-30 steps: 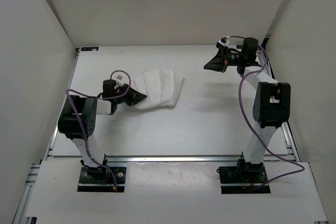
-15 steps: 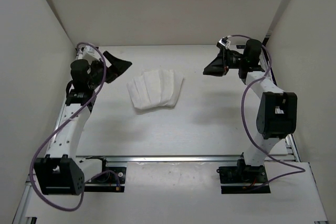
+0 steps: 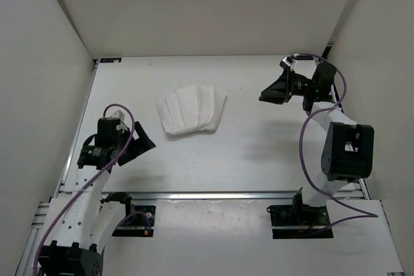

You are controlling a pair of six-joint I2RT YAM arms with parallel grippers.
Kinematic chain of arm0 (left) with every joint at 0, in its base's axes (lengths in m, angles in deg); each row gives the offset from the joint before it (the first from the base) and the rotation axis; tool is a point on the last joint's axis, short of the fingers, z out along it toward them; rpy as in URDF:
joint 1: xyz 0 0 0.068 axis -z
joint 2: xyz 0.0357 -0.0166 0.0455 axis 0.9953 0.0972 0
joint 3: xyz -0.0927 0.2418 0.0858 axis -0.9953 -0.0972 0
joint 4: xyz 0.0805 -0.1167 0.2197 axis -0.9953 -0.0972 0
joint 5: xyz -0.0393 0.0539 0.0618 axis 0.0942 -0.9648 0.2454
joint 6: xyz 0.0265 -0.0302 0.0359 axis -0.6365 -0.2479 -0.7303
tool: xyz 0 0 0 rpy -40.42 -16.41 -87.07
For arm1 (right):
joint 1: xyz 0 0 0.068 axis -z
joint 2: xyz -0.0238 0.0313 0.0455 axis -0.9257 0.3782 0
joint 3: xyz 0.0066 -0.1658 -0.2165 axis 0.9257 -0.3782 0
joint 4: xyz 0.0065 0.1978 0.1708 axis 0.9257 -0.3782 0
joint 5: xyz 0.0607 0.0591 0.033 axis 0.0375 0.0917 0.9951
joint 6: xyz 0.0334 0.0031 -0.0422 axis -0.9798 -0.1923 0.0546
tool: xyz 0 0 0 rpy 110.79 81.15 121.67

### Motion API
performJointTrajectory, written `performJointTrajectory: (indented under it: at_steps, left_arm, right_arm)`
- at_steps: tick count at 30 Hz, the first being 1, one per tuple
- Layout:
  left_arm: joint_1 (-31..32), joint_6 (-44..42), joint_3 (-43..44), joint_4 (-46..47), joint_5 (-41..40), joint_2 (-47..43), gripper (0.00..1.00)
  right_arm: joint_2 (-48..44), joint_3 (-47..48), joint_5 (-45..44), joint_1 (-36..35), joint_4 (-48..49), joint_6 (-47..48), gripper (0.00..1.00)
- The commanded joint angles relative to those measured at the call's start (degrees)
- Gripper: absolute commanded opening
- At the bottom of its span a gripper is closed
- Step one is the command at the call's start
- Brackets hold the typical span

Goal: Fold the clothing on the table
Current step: Fold the skirt

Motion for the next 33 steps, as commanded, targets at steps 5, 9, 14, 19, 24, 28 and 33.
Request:
performJointTrajectory:
  at_steps: [5,9,14,19,24,28,33]
  left_arm:
    - [-1.44,3.13,-1.23,-7.64,2.78,-7.06,0.98]
    - [-1.7,5.25,-1.31,-4.22,6.54,-7.59,0.98]
    - [-2.93,3.68,-0.01,-1.31,8.05,-8.2,0.99]
    - [-3.55,1.83,2.55,0.97,8.59,-7.94,0.99]
    - [-3.37,1.57,4.39,2.74,9.46,-7.76,0.99]
    - [-3.37,1.48,6.15,3.08,9.2,-6.97,0.99]
    - [-4.51,1.13,6.42,1.94,11.74,-5.39,0.98]
  right_arm:
    - [-3.48,-6.43,10.7,2.97,10.96,-4.87,0.7]
    - [-4.97,-5.82,10.7,3.24,10.6,-5.13,0.73]
    - [-5.94,-6.78,10.7,3.32,11.39,-5.65,0.74]
    - [-7.61,-9.06,10.7,4.65,10.34,-4.87,0.75]
    - [-8.93,-9.86,10.44,4.29,11.21,-5.56,0.76]
    - [-9.02,-9.95,10.44,4.12,10.86,-5.39,0.76]
    - [-8.58,-8.9,10.26,3.5,11.21,-5.48,0.76]
